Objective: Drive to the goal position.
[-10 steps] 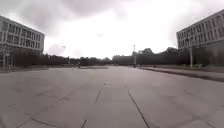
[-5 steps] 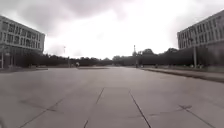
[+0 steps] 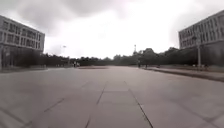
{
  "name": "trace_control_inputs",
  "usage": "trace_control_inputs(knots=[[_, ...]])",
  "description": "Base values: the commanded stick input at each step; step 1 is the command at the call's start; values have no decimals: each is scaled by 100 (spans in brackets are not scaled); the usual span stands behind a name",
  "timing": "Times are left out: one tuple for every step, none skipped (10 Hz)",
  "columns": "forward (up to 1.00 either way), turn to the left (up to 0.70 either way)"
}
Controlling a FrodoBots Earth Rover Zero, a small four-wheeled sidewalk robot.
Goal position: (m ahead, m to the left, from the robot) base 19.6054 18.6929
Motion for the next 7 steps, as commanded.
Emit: trace_control_inputs(knots=[[85,0],[85,0],[85,0],[85,0],[85,0],[85,0],[85,0]])
